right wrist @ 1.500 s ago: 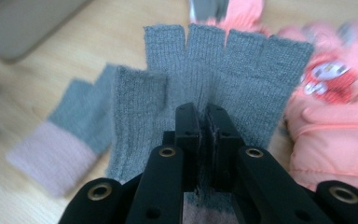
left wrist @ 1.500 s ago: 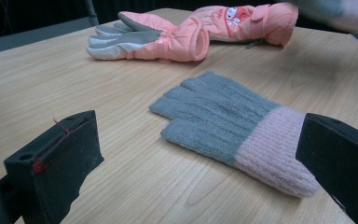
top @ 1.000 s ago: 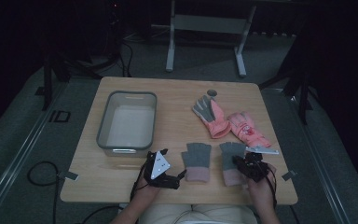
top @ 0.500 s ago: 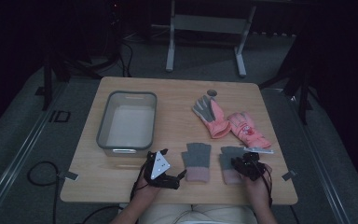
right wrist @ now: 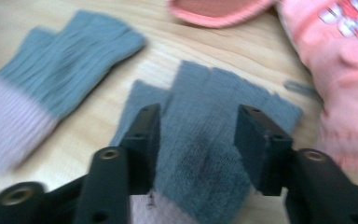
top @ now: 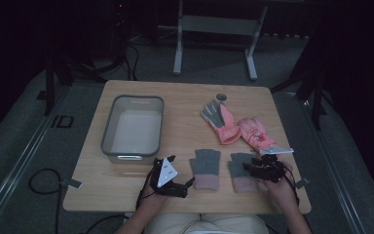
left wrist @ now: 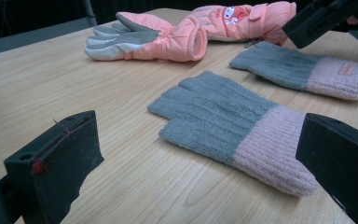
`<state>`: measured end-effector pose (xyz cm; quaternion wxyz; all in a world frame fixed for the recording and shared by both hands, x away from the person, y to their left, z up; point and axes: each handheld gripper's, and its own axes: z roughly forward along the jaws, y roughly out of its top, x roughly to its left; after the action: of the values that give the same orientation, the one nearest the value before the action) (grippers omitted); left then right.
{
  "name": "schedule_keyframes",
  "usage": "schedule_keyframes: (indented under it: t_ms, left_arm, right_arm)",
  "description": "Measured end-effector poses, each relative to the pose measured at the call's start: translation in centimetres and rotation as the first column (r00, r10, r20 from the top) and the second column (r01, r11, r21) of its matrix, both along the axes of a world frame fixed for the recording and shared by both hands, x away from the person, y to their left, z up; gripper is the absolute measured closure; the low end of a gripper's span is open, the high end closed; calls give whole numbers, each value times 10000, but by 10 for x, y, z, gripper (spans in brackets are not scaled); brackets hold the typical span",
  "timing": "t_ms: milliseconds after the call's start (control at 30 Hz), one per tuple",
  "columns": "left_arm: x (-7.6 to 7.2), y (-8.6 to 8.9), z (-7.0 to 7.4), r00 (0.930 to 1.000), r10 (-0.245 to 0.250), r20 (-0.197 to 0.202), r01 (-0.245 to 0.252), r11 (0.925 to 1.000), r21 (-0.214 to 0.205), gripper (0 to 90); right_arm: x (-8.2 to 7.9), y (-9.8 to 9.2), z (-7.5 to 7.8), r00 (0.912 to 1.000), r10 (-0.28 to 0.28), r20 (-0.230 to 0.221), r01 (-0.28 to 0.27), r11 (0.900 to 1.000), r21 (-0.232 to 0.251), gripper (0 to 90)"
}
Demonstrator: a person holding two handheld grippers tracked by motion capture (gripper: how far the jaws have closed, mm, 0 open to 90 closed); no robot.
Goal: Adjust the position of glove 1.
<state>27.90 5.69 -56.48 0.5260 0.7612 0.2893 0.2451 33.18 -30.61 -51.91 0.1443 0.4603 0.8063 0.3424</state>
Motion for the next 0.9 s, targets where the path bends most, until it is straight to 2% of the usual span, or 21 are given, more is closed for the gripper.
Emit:
schedule_keyframes:
  t_ms: [33,133,200,333,433,533,700,767,833,867,900]
  left_arm:
    - [0,0,0,10000,2,1,-2,10000,0,0]
    - [0,-1,0,10000,12,8,-12,10000,17,0]
    - [0,-1,0,10000,15,16,-15,10000,31,0]
    - [0,-1,0,10000,2,30,-3,10000,57,0]
    - [0,-1,0,10000,-11,40,10,10000,81,0]
    - [0,-1,0,10000,-2,29,2,10000,75,0]
    - [0,0,0,10000,45,61,-45,10000,38,0]
    - [0,0,0,10000,36,61,-37,10000,69,0]
    - [-1,0,0,10000,44,81,-45,10000,73,0]
    - [-1,0,0,10000,47,81,-47,10000,76,0]
    - [-1,0,0,10000,60,79,-60,10000,71,0]
  right_arm:
    - [2,-4,2,9990,458,-12,-458,9989,-39,538]
    - [6,-13,7,9934,1144,114,-1139,9929,-351,585]
    - [10,-17,10,9903,1384,-142,-1390,9890,-515,591]
    - [13,-19,8,9828,1830,-238,-1843,9802,-729,567]
    - [14,-17,2,9820,1880,-210,-1890,9790,-766,546]
    - [15,-14,-6,9825,1831,-339,-1849,9810,-592,542]
    - [13,-7,-20,9846,1688,-465,-1724,9810,-894,546]
    - [10,-6,-22,9880,1514,-310,-1537,9836,-945,565]
    - [8,-5,-23,9887,1496,-107,-1499,9822,-1134,597]
    - [8,-4,-24,9892,1464,-58,-1461,9825,-1152,634]
    - [7,-5,-24,9901,1400,-56,-1397,9837,-1133,719]
